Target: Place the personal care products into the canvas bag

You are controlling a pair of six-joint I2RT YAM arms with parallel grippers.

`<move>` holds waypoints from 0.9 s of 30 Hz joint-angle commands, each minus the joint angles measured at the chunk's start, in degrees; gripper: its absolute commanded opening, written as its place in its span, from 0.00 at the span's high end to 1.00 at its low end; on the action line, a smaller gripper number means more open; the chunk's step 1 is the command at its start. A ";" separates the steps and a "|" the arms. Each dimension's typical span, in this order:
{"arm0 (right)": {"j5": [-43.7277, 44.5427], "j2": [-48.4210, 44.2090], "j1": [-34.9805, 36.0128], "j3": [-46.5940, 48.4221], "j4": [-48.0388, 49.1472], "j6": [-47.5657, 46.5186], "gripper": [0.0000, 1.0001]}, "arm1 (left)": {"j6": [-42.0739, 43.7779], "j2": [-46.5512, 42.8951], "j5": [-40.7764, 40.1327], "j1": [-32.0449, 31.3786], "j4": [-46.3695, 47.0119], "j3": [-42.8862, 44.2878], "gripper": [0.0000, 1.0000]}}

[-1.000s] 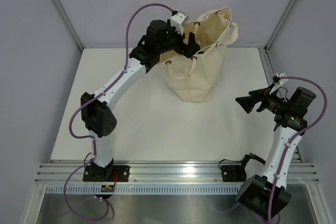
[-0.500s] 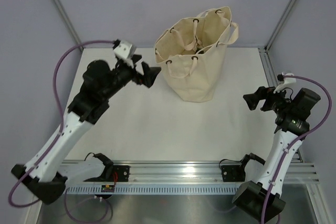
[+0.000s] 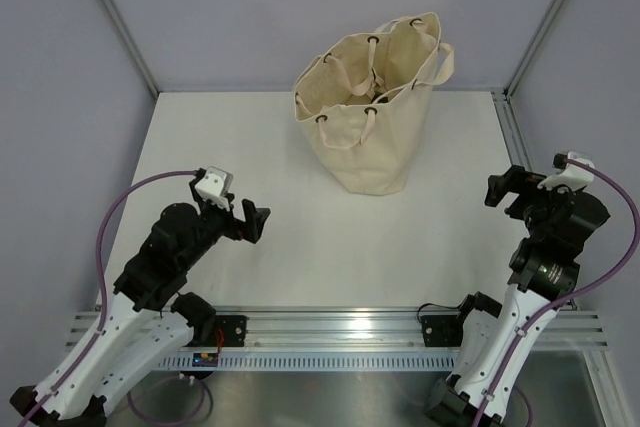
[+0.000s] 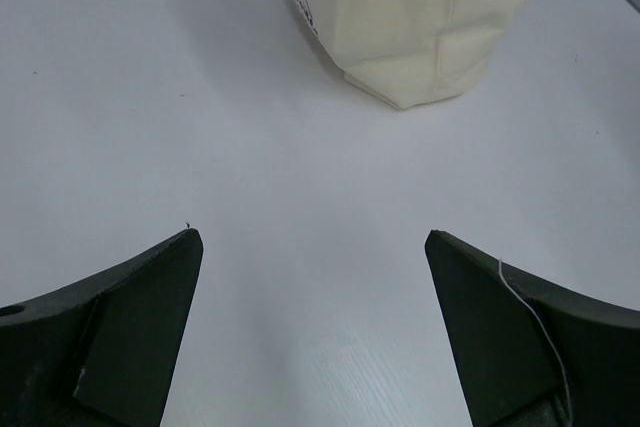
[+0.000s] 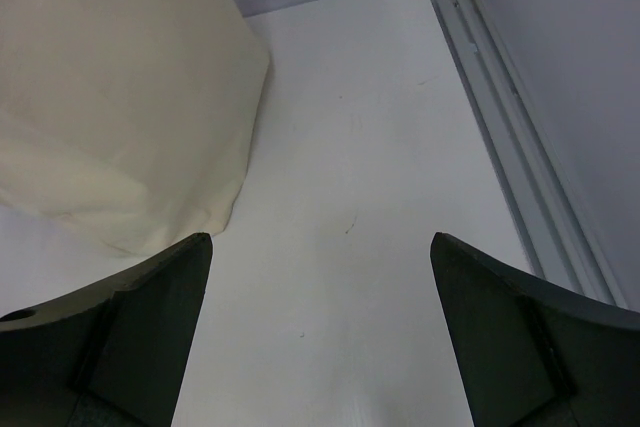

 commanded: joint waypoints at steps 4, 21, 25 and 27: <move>7.50 -0.15 -0.28 -2.18 3.25 6.91 0.00 | -0.47 -5.40 -1.60 0.05 -2.56 -2.15 0.01; 9.96 -4.28 -0.28 -4.56 4.04 8.41 0.01 | -1.09 -8.05 -2.38 -0.04 -2.91 -2.68 0.01; 11.02 -5.15 -0.37 -5.00 4.22 9.57 0.01 | -1.18 -7.79 -1.86 -0.04 -3.08 -2.68 0.01; 10.93 -5.51 -0.28 -5.26 4.48 10.00 0.00 | -1.18 -7.79 -1.77 -0.04 -3.17 -2.51 0.01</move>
